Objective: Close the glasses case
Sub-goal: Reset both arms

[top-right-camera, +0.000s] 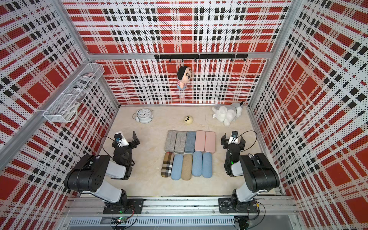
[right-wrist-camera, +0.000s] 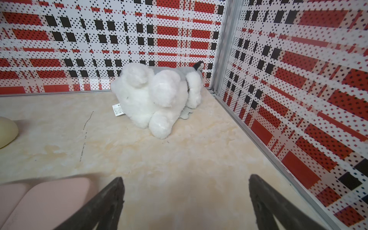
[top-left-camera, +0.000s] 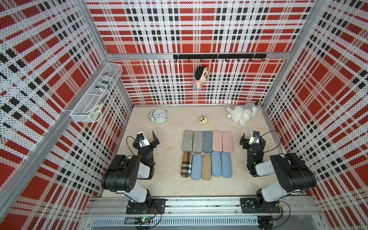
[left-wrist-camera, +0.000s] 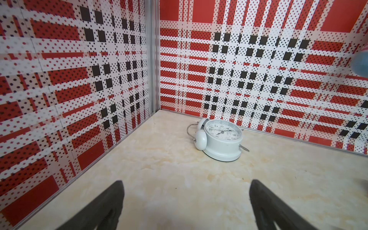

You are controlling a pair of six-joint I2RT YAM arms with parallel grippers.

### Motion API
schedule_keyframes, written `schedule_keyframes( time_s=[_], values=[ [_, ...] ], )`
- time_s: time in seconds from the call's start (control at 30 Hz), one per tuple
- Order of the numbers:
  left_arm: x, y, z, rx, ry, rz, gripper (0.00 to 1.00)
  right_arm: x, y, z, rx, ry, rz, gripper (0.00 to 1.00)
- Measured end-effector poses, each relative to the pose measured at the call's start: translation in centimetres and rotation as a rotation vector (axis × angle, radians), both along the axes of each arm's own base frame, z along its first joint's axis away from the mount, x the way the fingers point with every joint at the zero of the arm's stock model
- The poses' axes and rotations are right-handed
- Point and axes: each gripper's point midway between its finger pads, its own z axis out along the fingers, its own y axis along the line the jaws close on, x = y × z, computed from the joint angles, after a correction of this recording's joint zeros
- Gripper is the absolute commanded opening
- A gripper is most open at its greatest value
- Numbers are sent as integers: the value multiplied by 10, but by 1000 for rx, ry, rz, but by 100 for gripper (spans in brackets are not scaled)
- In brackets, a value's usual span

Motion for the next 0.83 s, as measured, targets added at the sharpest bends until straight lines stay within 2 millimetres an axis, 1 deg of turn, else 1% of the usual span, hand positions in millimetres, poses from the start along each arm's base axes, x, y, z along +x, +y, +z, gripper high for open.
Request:
schedule_keyframes(
  time_s=[0.1,0.2,0.83],
  values=[
    [0,0,-1,2,3,0,98,5,-3,4,22,-12,6,100],
    [0,0,0,1,2,2,98,6,-7,3,35,-12,10,100],
    [2,0,0,2,4,2,98,7,-4,2,49,-11,32,100]
  ],
)
